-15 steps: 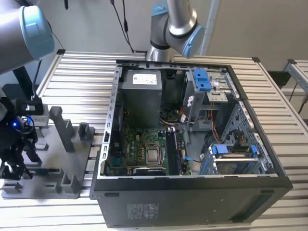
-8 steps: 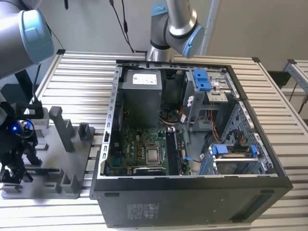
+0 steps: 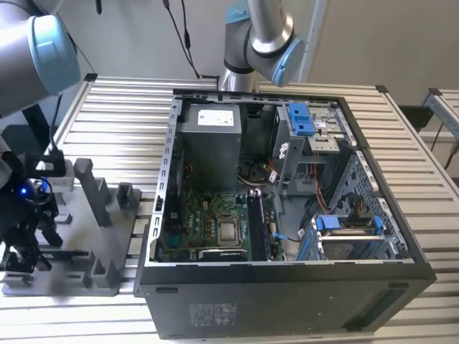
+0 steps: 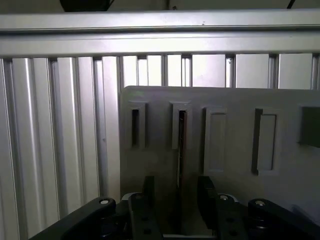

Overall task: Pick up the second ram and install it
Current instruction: 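Pick up the second ram and move it above second insertion slot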

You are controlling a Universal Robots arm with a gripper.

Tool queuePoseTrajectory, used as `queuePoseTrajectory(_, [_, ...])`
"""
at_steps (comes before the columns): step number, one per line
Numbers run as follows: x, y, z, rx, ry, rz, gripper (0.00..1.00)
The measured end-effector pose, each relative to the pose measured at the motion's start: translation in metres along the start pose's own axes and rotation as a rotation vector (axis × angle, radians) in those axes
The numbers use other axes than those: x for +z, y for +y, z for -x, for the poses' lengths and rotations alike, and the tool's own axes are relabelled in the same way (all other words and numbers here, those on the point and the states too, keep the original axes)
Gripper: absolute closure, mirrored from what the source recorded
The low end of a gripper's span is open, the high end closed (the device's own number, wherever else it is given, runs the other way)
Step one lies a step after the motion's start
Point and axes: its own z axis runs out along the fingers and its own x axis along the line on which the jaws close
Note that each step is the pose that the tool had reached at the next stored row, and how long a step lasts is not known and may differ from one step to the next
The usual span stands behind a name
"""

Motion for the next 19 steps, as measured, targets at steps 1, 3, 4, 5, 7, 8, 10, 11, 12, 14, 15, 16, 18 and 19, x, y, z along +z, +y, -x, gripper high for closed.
queuePoseTrajectory(1, [0.0005,0.0,0.0001,0.0,0.0001,0.0001,0.52])
queuePoseTrajectory(3, [0.0012,0.0,0.0002,0.0,0.0,0.0008,0.52])
queuePoseTrajectory(4, [0.0013,0.0001,0.0005,0.0,-0.0005,0.0013,0.52])
queuePoseTrajectory(5, [0.0015,0.0002,0.001,0.0,-0.0012,0.0019,0.52])
queuePoseTrajectory(7, [0.0017,0.0003,0.0025,0.0,-0.0015,0.004,0.52])
queuePoseTrajectory(8, [0.0018,0.0004,0.0031,0.0,-0.0024,0.0041,0.52])
queuePoseTrajectory(10, [0.002,0.0009,0.0037,0.003,-0.0026,0.0041,0.52])
queuePoseTrajectory(11, [0.0019,0.0011,0.0038,0.003,-0.0024,0.0045,0.52])
queuePoseTrajectory(12, [0.002,0.0014,0.0039,0.004,-0.0025,0.0043,0.52])
queuePoseTrajectory(14, [0.0022,0.0021,0.004,0.004,-0.0025,0.0044,0.52])
queuePoseTrajectory(15, [0.0023,0.0023,0.0039,0.004,-0.0026,0.0043,0.52])
queuePoseTrajectory(16, [0.0026,0.0026,0.0039,0.004,-0.0026,0.0043,0.52])
queuePoseTrajectory(18, [0.0031,0.0031,0.0039,0.004,-0.0026,0.0044,0.52])
queuePoseTrajectory(19, [0.0034,0.0032,0.0039,0.004,-0.0027,0.0044,0.52])
